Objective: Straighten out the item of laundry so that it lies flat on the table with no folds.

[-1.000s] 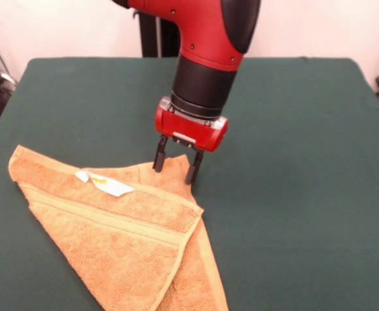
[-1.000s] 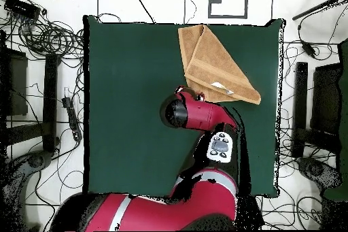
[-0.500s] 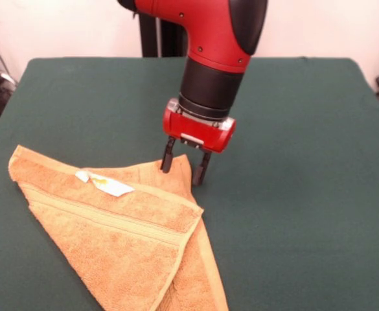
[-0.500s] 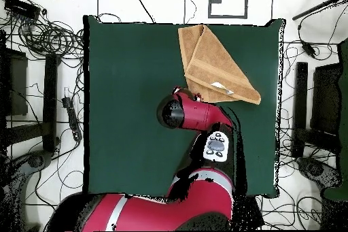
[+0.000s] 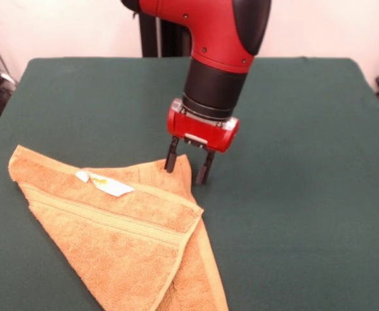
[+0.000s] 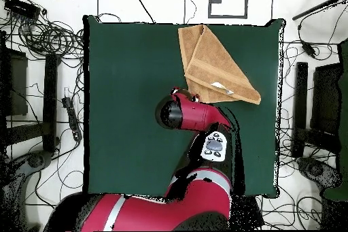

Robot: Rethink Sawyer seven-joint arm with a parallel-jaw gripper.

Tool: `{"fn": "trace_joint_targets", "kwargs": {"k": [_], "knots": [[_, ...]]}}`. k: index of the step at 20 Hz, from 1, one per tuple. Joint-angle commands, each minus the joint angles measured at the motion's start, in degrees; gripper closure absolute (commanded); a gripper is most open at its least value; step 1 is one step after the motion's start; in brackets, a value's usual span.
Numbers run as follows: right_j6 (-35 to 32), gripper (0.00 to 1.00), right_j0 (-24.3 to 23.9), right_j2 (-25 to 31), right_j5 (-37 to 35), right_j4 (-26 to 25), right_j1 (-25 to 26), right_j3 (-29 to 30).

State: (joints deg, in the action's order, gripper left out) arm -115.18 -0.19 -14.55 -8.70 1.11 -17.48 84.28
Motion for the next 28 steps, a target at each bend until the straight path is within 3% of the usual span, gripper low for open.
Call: {"fn": "trace_joint_targets", "kwargs": {"k": [1, 12, 24, 26, 27, 28], "knots": [[-10.9, 0.0, 1.5, 7.4, 0.6, 2.3, 2.4, 6.6], [-11.1, 0.0, 2.0, 7.2, 2.0, 2.2, 4.4, 8.0], [-11.5, 0.0, 2.5, 7.1, 3.9, 3.4, 8.2, 4.6], [-11.8, 0.0, 4.1, 5.0, 5.3, 3.4, 9.0, 3.6], [-11.5, 1.0, 3.2, 6.1, 5.3, 3.5, 8.8, 3.9], [-11.4, 1.0, 2.7, 6.7, 5.7, 3.2, 8.6, 4.2]]}}
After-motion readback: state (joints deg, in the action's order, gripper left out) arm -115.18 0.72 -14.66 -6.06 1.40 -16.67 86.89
